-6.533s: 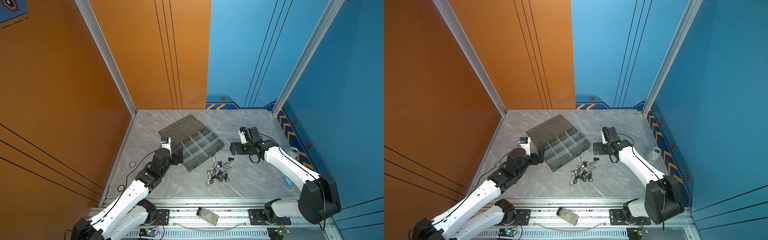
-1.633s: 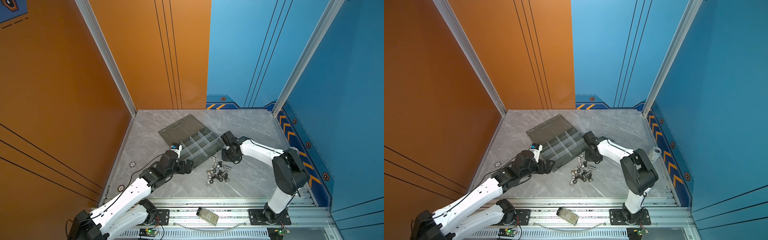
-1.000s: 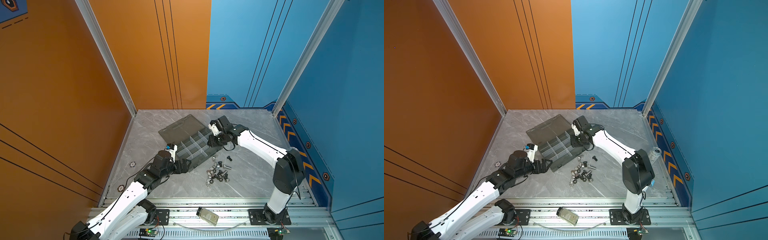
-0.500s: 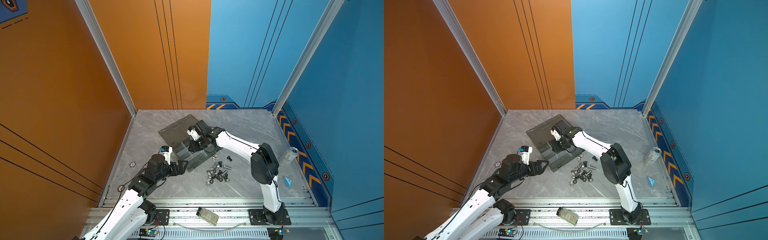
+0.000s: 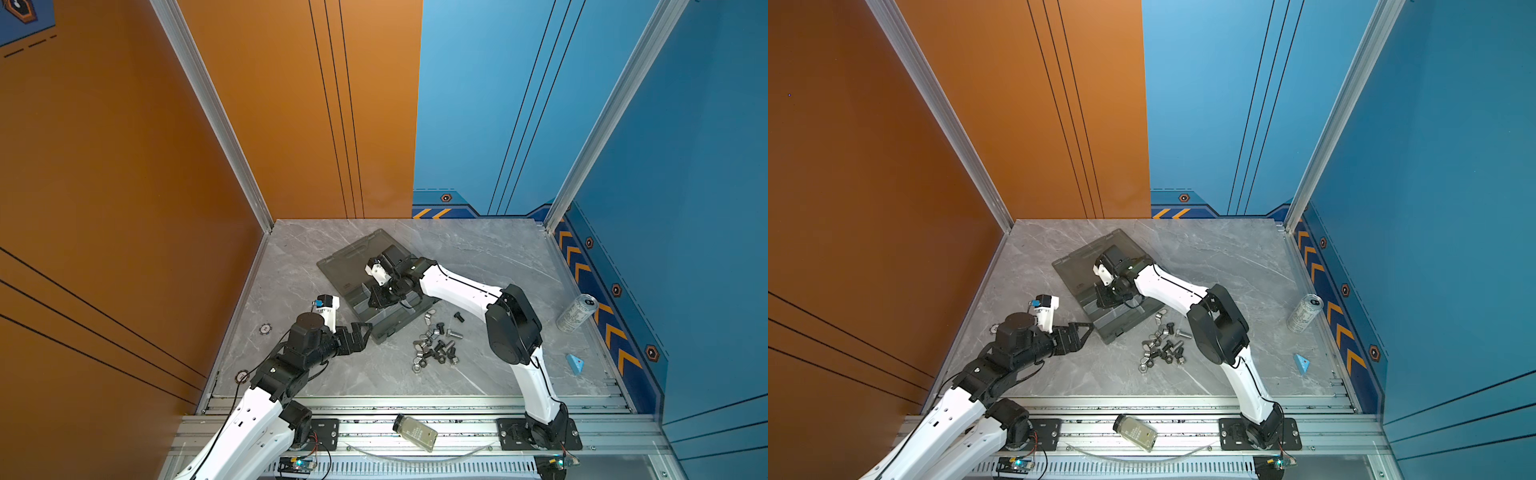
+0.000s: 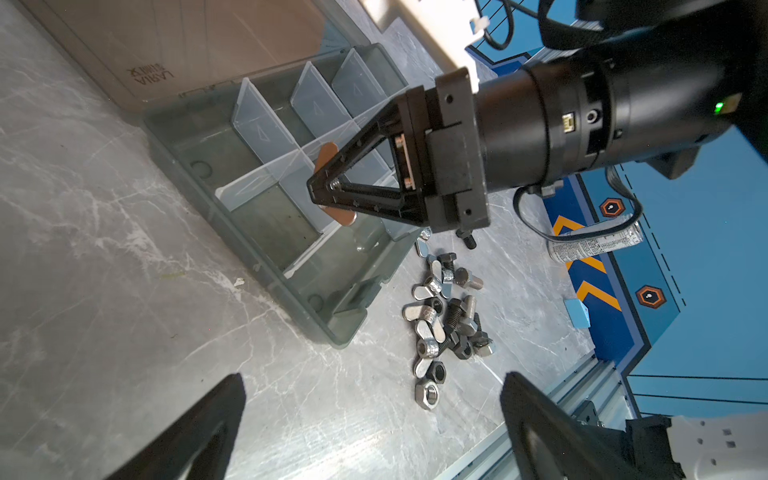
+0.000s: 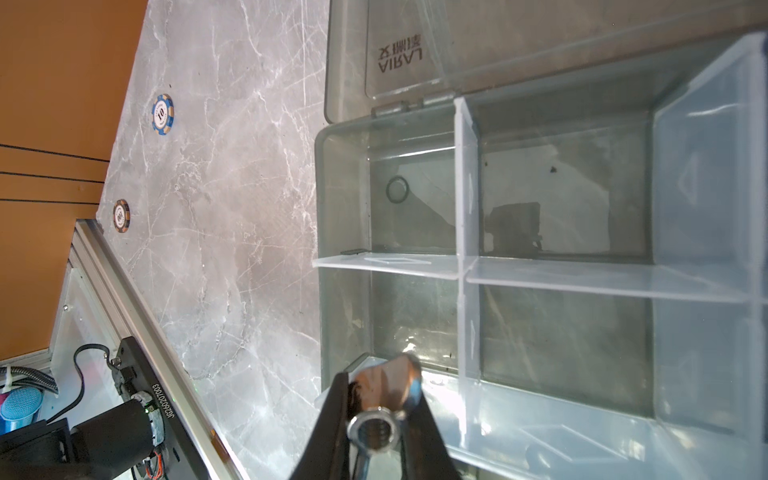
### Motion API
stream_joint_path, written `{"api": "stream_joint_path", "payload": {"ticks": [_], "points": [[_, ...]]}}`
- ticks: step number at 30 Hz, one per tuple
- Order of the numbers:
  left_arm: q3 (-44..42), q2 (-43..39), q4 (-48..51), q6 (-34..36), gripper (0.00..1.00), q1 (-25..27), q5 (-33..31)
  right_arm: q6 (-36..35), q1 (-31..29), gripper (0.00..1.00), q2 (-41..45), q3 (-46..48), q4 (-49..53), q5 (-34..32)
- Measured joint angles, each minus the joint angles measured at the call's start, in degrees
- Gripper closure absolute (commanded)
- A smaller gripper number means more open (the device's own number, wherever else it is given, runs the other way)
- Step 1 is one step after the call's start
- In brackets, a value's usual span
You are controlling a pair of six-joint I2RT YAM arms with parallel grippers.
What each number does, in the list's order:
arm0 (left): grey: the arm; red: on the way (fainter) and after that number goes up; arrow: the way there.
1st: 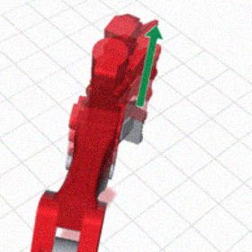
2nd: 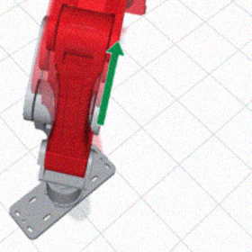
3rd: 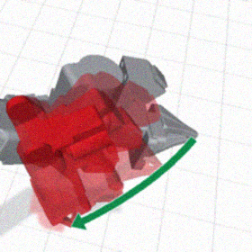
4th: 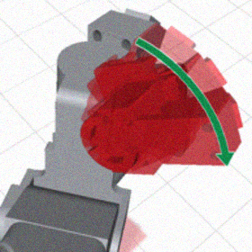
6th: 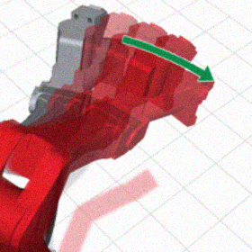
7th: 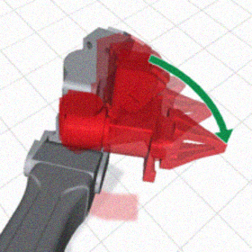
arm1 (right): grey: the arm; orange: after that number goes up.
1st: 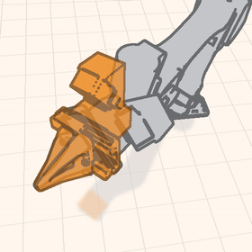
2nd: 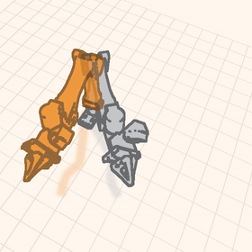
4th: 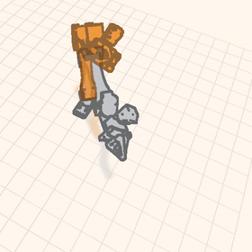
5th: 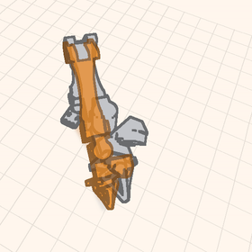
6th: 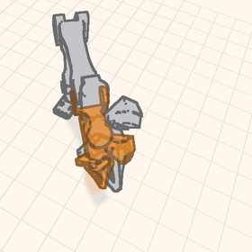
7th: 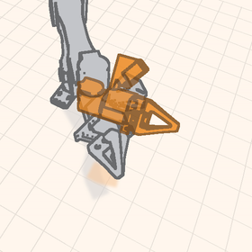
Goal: Sort the screws and nuts into containers
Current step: 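Lift the wing nut and carry it over a box compartment with the right gripper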
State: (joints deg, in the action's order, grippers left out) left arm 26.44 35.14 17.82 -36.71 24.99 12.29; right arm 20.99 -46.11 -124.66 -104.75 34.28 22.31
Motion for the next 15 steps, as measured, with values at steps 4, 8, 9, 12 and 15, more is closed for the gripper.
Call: {"api": "stream_joint_path", "payload": {"ticks": [4,8,9,12,15], "points": [[-0.3,-0.6,0.0,-0.3,0.02,0.0,0.0,0.0,-0.1,1.00,-0.1,0.0,0.0,0.0],[-0.3,-0.8,0.0,-0.5,0.02,-0.2,0.0,0.0,-0.1,1.00,-0.2,0.0,0.0,0.0],[-0.3,-0.8,0.0,-0.5,0.02,-0.2,0.0,0.0,-0.1,0.98,-0.3,0.0,0.0,0.0],[-0.4,-1.0,0.0,-0.5,0.02,-0.2,0.0,0.0,-0.1,0.91,-0.6,0.0,0.0,0.0],[-0.6,-1.1,0.1,-0.7,0.02,-0.2,0.0,0.0,-0.1,0.83,-0.8,0.0,0.0,0.0]]}}
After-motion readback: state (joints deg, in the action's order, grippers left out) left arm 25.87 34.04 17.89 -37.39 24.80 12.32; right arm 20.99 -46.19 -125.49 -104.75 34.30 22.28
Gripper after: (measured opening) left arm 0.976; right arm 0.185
